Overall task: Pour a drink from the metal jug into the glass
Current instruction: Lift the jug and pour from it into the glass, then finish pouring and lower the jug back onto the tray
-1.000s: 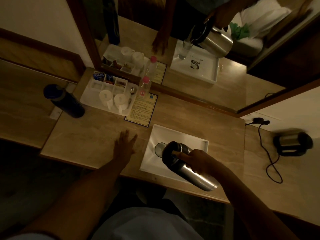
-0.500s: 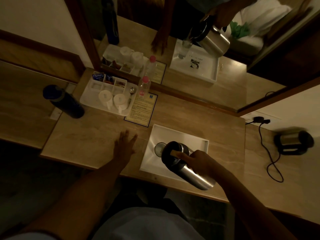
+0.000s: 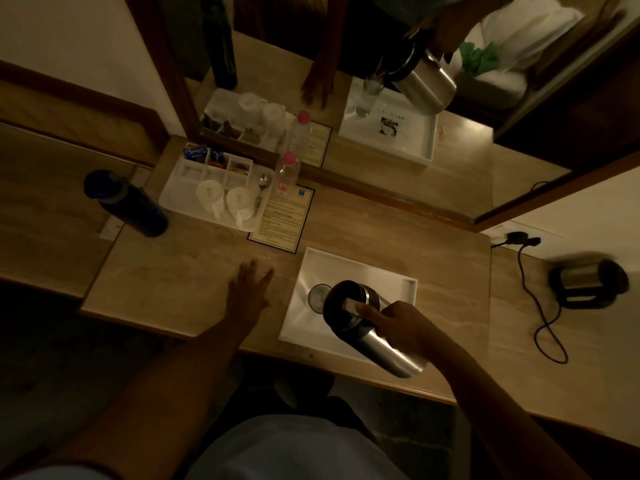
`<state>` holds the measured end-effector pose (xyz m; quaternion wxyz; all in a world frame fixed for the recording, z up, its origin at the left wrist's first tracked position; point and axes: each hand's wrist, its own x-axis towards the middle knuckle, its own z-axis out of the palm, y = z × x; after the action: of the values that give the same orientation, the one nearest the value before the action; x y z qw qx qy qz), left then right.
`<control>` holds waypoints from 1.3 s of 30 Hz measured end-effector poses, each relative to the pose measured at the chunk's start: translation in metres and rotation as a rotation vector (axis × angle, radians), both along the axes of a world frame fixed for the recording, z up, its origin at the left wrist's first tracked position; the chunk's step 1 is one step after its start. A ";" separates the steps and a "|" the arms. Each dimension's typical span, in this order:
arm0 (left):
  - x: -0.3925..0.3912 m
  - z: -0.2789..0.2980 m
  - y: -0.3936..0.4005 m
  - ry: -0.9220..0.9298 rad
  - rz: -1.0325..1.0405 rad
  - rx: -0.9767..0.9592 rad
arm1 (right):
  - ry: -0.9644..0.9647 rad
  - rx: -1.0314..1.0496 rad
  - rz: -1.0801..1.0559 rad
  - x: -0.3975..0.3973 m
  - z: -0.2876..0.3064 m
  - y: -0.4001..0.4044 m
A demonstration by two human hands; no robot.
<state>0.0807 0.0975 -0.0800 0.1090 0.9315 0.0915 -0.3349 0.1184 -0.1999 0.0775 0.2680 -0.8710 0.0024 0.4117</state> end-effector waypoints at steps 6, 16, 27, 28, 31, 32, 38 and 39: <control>0.000 0.000 0.000 -0.012 0.004 -0.006 | -0.050 0.032 -0.025 -0.010 -0.010 -0.017; 0.001 0.001 -0.001 0.008 -0.017 0.024 | -0.245 0.396 -0.637 -0.058 -0.040 -0.067; 0.002 0.001 -0.006 0.003 -0.034 0.042 | -0.209 0.419 -1.229 -0.063 -0.081 -0.082; 0.002 0.001 -0.006 0.004 -0.034 0.045 | -0.207 0.429 -1.276 -0.062 -0.084 -0.081; 0.003 0.002 -0.007 0.010 -0.040 0.058 | -0.201 0.475 -1.313 -0.063 -0.090 -0.073; 0.003 0.002 -0.008 0.010 -0.037 0.058 | -0.204 0.495 -1.322 -0.064 -0.091 -0.071; 0.003 0.004 -0.010 0.006 -0.040 0.062 | -0.163 0.627 -1.456 -0.065 -0.085 -0.065; 0.003 0.004 -0.011 0.006 -0.042 0.062 | -0.154 0.633 -1.475 -0.067 -0.085 -0.066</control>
<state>0.0832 0.0869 -0.0756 0.0726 0.9351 0.0827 -0.3369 0.0515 -0.2661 -0.0071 0.7040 -0.5540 0.4416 0.0486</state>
